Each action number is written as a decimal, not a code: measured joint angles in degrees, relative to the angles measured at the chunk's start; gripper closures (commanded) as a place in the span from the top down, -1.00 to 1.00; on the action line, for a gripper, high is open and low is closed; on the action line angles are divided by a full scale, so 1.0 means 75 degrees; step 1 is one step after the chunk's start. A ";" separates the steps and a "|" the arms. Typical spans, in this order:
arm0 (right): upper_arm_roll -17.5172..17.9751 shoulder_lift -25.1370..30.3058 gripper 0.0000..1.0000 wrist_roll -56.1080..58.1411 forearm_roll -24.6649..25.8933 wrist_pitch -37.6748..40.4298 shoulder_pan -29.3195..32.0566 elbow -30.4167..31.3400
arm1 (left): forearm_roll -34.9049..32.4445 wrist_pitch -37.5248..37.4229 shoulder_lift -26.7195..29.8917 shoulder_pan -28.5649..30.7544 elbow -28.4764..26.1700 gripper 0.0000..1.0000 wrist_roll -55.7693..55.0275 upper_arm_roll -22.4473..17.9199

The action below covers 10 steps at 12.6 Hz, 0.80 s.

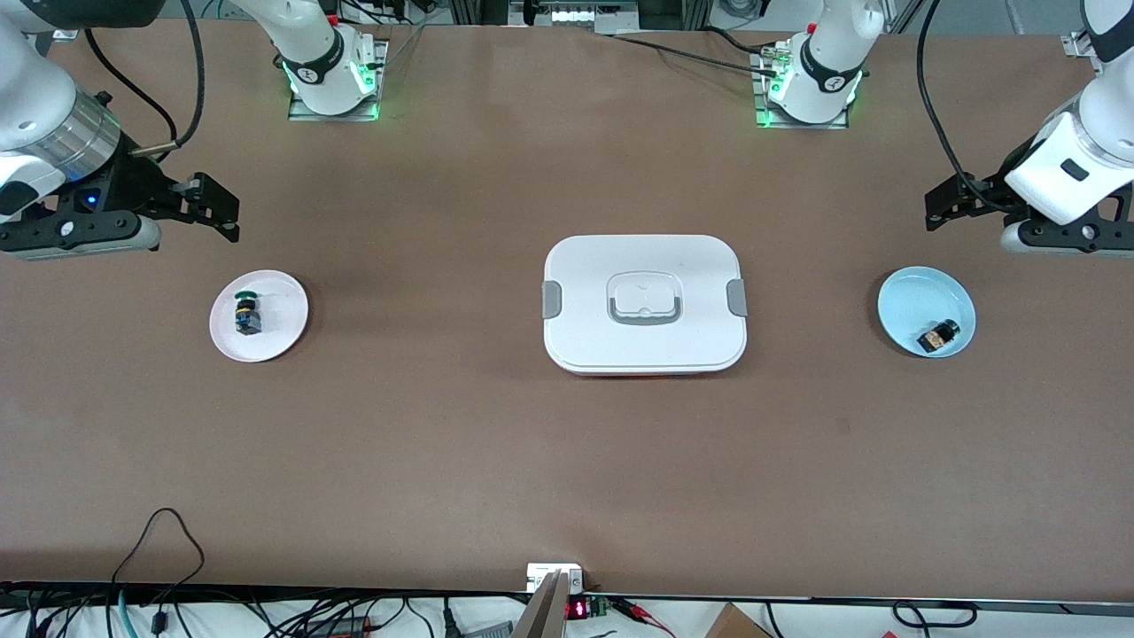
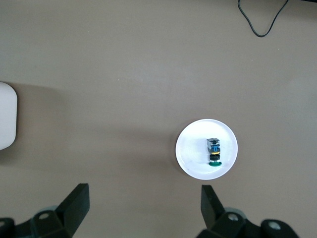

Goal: Transfer orange switch to right arm and place

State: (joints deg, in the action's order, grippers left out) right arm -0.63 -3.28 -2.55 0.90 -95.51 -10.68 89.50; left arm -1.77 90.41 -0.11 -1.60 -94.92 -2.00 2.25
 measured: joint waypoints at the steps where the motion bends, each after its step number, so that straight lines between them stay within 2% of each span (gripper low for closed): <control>1: 0.0004 0.0000 1.00 0.0000 0.0000 0.0000 -0.0001 0.0000 | 0.0000 0.0000 -0.0011 0.0001 0.0002 1.00 0.0000 0.0000; 8: 0.0013 0.0000 1.00 0.0000 0.0000 0.0000 0.0000 0.0001 | 0.0000 0.0000 -0.0076 0.0105 0.0055 1.00 -0.0003 -0.0007; 10: 0.0013 -0.0001 1.00 0.0000 0.0000 0.0000 0.0000 0.0002 | 0.0000 0.0001 -0.0353 0.0150 0.0186 1.00 -0.0003 -0.0008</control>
State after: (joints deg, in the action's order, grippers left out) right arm -0.54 -3.28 -2.55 0.90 -95.50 -10.67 89.52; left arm -1.77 90.41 -2.76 -0.47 -93.52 -2.03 2.19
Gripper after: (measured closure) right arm 0.000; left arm 0.000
